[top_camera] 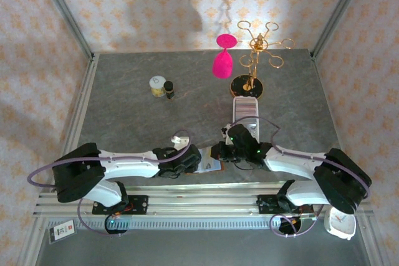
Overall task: Put the credit cards into the card holder
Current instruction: Insert the credit card into the card slot.
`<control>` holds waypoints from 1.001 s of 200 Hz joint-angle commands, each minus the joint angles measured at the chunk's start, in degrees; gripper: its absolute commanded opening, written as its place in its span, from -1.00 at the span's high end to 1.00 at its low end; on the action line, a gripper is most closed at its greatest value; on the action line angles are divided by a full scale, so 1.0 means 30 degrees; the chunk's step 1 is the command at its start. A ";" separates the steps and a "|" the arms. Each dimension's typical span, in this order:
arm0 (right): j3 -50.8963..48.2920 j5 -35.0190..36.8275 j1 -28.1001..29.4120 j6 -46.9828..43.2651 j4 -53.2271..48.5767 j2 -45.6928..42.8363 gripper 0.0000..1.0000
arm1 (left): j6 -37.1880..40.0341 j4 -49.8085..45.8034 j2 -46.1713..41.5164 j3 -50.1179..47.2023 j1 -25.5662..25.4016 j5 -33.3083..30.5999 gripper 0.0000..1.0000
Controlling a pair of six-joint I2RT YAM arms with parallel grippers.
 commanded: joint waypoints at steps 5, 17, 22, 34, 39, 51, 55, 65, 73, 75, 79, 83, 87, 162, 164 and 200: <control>-0.0430 0.0866 0.0088 0.0570 0.1118 0.0282 1.00 | 0.0238 -0.0024 0.0259 -0.0171 -0.0096 -0.0420 -0.05; -0.0543 0.0847 0.0092 0.0843 0.1454 0.0468 1.00 | 0.0183 0.0034 0.0230 -0.0321 -0.0104 -0.0283 -0.01; -0.0573 0.0850 0.0092 0.0936 0.1594 0.0530 1.00 | 0.0166 0.0030 0.0221 -0.0380 -0.0082 -0.0286 -0.01; -0.0652 0.0870 0.0118 0.1088 0.1975 0.0619 1.00 | 0.0125 0.0046 0.0131 -0.0570 -0.0081 -0.0257 0.04; -0.0682 0.0947 0.0121 0.1141 0.2082 0.0671 1.00 | 0.0100 0.0045 0.0062 -0.0666 -0.0101 -0.0265 0.06; -0.0741 0.1207 0.0121 0.1307 0.2300 0.0793 1.00 | 0.0051 0.0093 -0.0086 -0.0812 -0.0089 -0.0220 0.07; -0.0753 0.1220 0.0121 0.1378 0.2379 0.0826 1.00 | 0.0035 0.0131 -0.0134 -0.0888 -0.0089 -0.0213 0.07; -0.0771 0.1199 0.0120 0.1521 0.2572 0.0941 1.00 | -0.0001 0.0151 -0.0237 -0.0994 -0.0099 -0.0198 0.08; -0.0827 0.1149 0.0121 0.1690 0.2858 0.0974 1.00 | -0.0057 0.0198 -0.0282 -0.1088 -0.0084 -0.0191 0.08; -0.0854 0.1145 0.0121 0.1720 0.2939 0.0974 1.00 | -0.0068 0.0237 -0.0317 -0.1100 -0.0082 -0.0185 0.08; -0.0894 0.1121 0.0121 0.1786 0.3058 0.1000 1.00 | -0.0053 0.0250 -0.0317 -0.1135 -0.0096 -0.0151 0.09; -0.0930 0.1109 0.0143 0.1865 0.3215 0.1024 1.00 | -0.0078 0.0278 -0.0328 -0.1159 -0.0104 -0.0127 0.10; -0.0981 0.1088 0.0150 0.1933 0.3350 0.1013 1.00 | -0.0072 0.0353 -0.0328 -0.1186 -0.0086 -0.0092 0.11; -0.1166 0.1702 0.0151 0.2223 0.3795 0.1207 1.00 | -0.0168 0.0544 -0.0499 -0.1553 -0.0086 0.0100 0.20; -0.1181 0.1715 0.0151 0.2234 0.3825 0.1238 1.00 | -0.0176 0.0565 -0.0488 -0.1553 -0.0082 0.0107 0.20; -0.1418 0.1741 0.0151 0.2623 0.4449 0.1529 1.00 | -0.0274 0.0625 -0.0762 -0.1754 -0.0101 0.0086 0.20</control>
